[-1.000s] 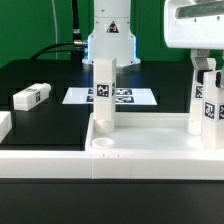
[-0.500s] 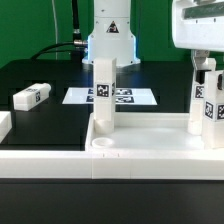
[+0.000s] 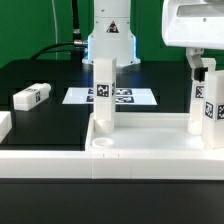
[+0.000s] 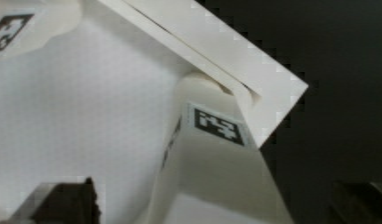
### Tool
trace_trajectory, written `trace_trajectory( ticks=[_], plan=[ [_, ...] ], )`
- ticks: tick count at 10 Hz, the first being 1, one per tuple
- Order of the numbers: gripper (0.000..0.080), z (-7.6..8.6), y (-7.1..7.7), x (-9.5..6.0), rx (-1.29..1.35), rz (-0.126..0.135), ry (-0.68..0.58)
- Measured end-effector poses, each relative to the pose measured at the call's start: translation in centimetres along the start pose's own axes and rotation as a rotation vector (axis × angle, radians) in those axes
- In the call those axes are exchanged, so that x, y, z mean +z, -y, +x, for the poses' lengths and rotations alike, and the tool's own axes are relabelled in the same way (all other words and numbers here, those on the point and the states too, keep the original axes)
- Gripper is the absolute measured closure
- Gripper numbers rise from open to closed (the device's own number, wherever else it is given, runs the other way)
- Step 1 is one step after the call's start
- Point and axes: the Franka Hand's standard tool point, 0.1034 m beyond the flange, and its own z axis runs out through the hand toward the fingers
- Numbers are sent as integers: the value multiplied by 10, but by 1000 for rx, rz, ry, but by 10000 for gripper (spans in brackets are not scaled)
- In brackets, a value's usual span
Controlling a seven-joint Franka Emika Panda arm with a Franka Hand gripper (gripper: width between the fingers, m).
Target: Assemble desk
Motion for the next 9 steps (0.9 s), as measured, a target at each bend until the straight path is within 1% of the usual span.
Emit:
trace_trajectory(
  ticks=[3, 5, 6, 8, 9],
  plan=[
    [150, 0, 0, 0, -226, -1, -1],
    [150, -4, 0, 3, -405, -29, -21],
    [150, -7, 2, 4, -476, -34, -22],
    [150, -6, 2, 3, -649, -38, -21],
    [150, -6, 2, 3, -723, -47, -25]
  ],
)
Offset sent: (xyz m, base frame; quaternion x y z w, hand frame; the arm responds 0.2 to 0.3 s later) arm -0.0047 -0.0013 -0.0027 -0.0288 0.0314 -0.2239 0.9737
